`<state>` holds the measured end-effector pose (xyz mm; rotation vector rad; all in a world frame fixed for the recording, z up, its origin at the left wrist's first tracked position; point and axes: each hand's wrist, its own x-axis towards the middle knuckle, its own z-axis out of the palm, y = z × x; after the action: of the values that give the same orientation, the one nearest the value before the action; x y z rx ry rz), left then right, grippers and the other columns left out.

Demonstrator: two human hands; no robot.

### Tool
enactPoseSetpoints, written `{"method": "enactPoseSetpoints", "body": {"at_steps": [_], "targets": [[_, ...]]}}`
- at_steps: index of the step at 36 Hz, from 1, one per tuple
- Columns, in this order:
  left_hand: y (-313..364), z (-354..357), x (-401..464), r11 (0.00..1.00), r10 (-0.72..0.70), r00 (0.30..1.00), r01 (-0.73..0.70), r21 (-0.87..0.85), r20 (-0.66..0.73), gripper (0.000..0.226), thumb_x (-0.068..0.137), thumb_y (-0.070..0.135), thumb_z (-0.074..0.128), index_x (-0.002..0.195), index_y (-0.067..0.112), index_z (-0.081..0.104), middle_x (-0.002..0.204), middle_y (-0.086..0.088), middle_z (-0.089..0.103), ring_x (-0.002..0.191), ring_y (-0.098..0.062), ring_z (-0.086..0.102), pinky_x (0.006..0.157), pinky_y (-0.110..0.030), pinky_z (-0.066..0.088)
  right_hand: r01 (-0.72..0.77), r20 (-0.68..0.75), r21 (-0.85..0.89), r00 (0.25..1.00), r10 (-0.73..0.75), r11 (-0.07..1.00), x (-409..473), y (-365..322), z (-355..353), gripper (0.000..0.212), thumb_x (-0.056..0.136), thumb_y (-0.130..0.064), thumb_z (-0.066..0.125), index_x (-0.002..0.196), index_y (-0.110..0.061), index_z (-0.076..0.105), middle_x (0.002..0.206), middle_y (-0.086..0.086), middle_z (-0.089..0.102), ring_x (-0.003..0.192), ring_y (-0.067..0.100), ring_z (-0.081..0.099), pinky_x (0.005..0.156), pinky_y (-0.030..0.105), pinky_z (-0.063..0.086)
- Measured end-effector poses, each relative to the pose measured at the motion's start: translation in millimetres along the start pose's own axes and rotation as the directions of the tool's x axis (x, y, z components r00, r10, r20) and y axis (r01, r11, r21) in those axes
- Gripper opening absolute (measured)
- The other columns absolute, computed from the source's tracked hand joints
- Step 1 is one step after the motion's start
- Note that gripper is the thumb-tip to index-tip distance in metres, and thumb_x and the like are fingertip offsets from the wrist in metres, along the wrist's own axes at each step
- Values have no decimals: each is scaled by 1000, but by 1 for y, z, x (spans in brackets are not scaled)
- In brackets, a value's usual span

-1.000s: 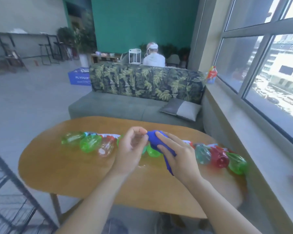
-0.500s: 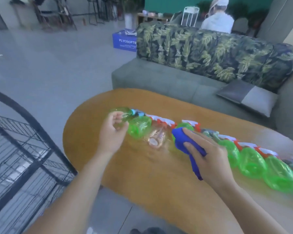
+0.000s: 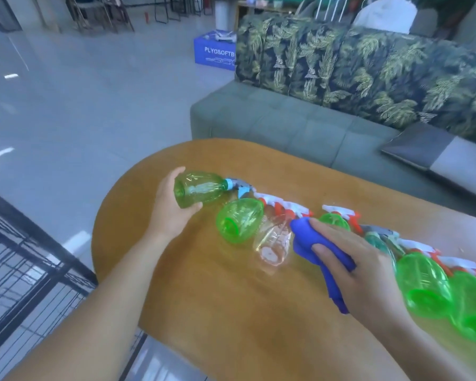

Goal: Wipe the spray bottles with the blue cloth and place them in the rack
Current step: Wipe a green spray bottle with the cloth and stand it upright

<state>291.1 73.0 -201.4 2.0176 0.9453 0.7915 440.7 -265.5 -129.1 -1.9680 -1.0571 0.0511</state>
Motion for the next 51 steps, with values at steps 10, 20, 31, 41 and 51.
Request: {"method": "enactPoseSetpoints", "body": {"at_steps": [10,20,31,41,51], "targets": [[30,-30,-42,989,-106,981,86,-123,-161,84,82,29,95,153,36,51,144,3,40,136,-19,52,119,-36,40,-26,26,22,999,25,999,-11,-23,-24,37,94,-39,60,129,-35,72,125,-31,67,118,-15,58,94,1,38],[164,4,-181,716,-128,990,136,-685,62,78,67,47,93,134,30,55,128,11,73,121,-22,72,110,-59,54,-202,58,272,979,194,941,-60,-71,-67,28,101,-21,68,115,-45,65,91,-20,70,64,17,65,55,17,52],[260,131,-312,720,145,878,222,-657,456,104,62,47,96,151,45,44,140,21,67,132,-4,63,114,-39,51,-347,-116,563,865,488,750,-172,-3,-173,22,106,-28,60,119,-41,72,95,9,68,44,19,52,37,22,39],[276,175,-353,619,120,848,343,-707,517,82,76,91,68,150,63,48,163,29,46,154,-4,42,130,-55,31,-392,-72,520,865,496,759,-233,34,-189,36,108,-41,51,139,-61,54,125,-3,69,70,10,65,51,24,52],[237,198,-350,727,123,850,275,-629,513,72,93,92,34,157,59,43,168,23,41,159,-18,36,125,-69,31,-278,-278,312,888,367,909,-215,57,-188,37,107,-25,57,137,-46,64,117,-20,58,83,12,65,62,21,52]]}}
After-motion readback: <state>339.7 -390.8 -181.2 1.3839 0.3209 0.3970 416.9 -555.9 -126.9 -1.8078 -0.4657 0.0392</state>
